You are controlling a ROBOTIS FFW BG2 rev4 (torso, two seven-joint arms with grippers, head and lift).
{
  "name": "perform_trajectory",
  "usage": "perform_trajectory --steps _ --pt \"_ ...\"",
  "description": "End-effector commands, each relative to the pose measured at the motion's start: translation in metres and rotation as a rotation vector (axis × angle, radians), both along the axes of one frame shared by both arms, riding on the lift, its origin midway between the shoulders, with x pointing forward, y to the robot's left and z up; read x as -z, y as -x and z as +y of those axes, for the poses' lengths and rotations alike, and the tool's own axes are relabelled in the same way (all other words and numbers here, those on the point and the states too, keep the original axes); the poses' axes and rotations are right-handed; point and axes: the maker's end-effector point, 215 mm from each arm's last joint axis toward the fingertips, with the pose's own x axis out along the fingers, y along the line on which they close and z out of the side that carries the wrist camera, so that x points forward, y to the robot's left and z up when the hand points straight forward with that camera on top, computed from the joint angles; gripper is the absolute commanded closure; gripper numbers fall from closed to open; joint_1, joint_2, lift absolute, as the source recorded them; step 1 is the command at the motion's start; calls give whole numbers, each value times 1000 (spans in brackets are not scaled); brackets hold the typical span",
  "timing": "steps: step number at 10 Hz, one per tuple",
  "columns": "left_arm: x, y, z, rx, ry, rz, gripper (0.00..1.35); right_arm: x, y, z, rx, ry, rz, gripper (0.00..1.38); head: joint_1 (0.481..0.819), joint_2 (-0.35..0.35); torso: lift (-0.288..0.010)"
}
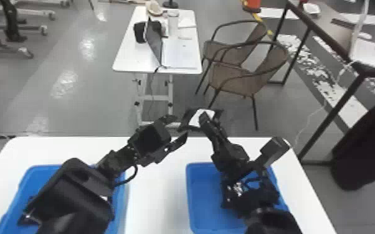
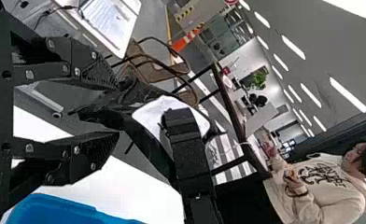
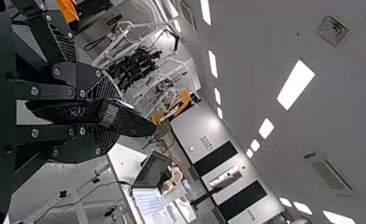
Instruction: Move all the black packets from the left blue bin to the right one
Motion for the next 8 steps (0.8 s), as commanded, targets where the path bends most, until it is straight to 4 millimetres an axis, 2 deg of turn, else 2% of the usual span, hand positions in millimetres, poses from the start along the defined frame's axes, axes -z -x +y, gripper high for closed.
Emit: perform_trajectory --steps 1,2,4,5,6,8 --pt "1 2 32 -72 1 32 197 12 1 -14 26 12 19 1004 695 -116 0" --pt "1 4 64 -137 10 48 96 24 6 -31 54 27 39 1004 695 -109 0" --pt "9 14 137 -289 57 95 116 65 27 -60 98 47 146 1004 695 -77 0" --pt "17 19 167 -348 74 128 110 85 37 -69 110 53 194 1004 695 -56 0" --pt "22 24 188 -379 90 163 110 104 46 -77 114 59 241 1004 695 -44 0" --pt "23 29 213 -420 78 197 62 138 61 -87 111 56 337 1004 695 -8 0"
